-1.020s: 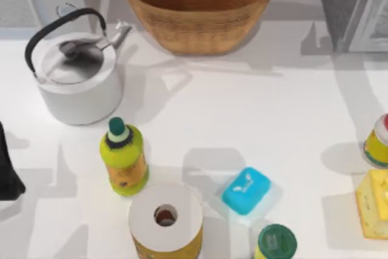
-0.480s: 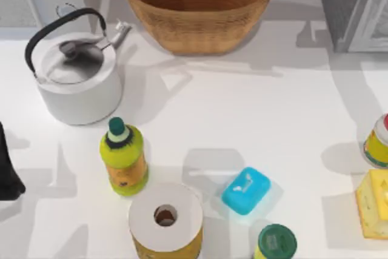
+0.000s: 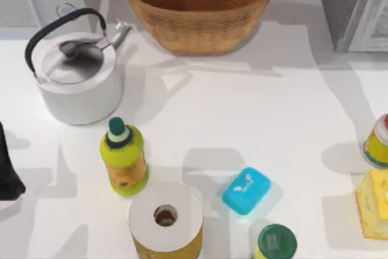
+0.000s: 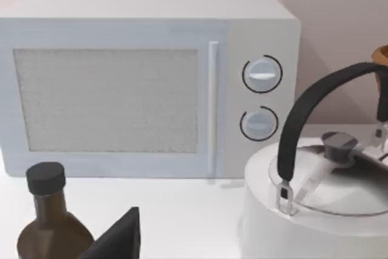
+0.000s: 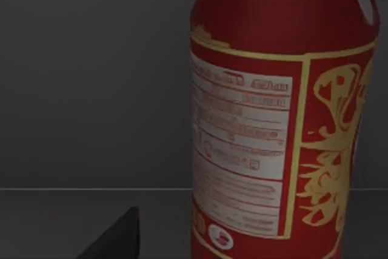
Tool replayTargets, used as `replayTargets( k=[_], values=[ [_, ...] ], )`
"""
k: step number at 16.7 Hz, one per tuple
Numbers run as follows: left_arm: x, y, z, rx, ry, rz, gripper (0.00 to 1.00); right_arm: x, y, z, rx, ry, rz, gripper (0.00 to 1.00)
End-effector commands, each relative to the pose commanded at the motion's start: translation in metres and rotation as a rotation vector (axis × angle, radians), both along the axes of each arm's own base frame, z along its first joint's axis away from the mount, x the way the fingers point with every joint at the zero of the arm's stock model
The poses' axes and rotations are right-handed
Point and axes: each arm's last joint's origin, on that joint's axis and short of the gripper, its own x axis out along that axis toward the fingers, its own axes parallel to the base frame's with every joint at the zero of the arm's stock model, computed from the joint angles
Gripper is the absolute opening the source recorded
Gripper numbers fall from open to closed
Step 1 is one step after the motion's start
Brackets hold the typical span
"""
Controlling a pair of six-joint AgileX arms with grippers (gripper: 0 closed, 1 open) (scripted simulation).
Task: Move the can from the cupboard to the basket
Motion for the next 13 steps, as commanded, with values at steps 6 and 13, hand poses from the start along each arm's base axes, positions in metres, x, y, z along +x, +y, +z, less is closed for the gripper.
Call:
replayTargets(
  k=[6, 13],
  values=[
    [0.000, 0.000, 0.000, 0.000, 0.000, 0.000, 1.00, 0.008, 0.003, -0.002, 0.000, 0.000, -0.003, 1.00],
    [0.000, 0.000, 0.000, 0.000, 0.000, 0.000, 1.00, 0.047, 0.005, 0.002, 0.001, -0.004, 0.000, 1.00]
  ],
)
